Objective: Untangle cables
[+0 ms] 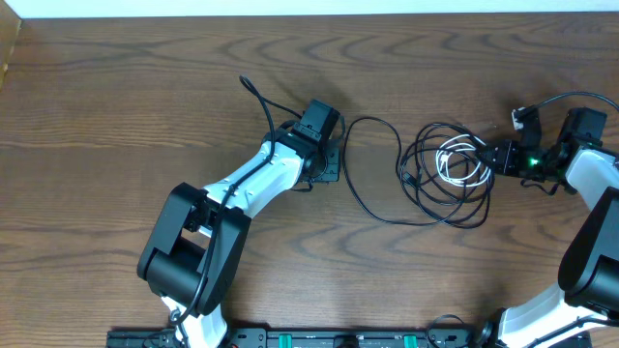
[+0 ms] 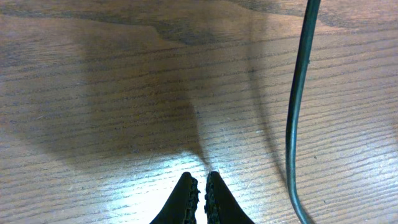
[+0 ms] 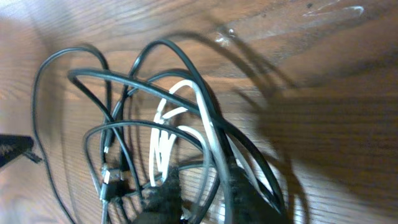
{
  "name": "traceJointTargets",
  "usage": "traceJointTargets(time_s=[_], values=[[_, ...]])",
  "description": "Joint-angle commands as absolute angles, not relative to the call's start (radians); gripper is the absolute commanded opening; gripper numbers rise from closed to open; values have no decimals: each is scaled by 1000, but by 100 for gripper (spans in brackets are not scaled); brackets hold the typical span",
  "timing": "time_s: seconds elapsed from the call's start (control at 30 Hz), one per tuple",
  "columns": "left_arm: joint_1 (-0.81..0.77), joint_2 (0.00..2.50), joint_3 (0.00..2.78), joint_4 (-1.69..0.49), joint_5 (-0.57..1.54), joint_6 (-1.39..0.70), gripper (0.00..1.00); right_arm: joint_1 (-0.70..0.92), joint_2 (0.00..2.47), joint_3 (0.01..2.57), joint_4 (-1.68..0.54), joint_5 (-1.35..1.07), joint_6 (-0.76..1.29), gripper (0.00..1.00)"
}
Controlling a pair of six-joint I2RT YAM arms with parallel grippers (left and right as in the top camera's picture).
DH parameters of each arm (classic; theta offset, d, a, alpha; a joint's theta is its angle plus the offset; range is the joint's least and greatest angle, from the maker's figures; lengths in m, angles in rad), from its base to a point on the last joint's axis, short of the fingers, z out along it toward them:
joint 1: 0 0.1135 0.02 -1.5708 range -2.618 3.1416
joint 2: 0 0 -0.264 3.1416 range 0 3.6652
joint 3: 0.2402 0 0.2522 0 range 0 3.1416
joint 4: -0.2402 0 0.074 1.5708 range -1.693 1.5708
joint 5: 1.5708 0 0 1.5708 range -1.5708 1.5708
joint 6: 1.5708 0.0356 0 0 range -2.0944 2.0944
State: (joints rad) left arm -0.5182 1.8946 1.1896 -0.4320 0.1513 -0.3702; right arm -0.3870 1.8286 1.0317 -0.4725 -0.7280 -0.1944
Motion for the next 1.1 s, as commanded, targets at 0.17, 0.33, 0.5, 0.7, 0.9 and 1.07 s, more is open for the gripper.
traceJointTargets(time_s=[0.17, 0.33, 0.5, 0.7, 0.9, 1.07], values=[[-519, 1902, 1182, -431, 149, -380, 8, -386, 1835, 1032, -460, -872, -208, 1], [-519, 1902, 1182, -431, 149, -380, 8, -382, 1835, 1032, -452, -1091, -207, 1], [-519, 1902, 1182, -430, 149, -380, 8, -368, 1833, 1035, -308, -1562, -88, 1], [-519, 1902, 1182, -428, 149, -380, 8, -292, 1832, 1035, -139, -1561, 126, 1], [-519, 1902, 1182, -423, 174, -379, 8, -186, 1832, 1035, 248, -1555, 466, 1], [-519, 1902, 1182, -407, 221, -379, 8, -111, 1832, 1035, 774, -1481, 927, 1]])
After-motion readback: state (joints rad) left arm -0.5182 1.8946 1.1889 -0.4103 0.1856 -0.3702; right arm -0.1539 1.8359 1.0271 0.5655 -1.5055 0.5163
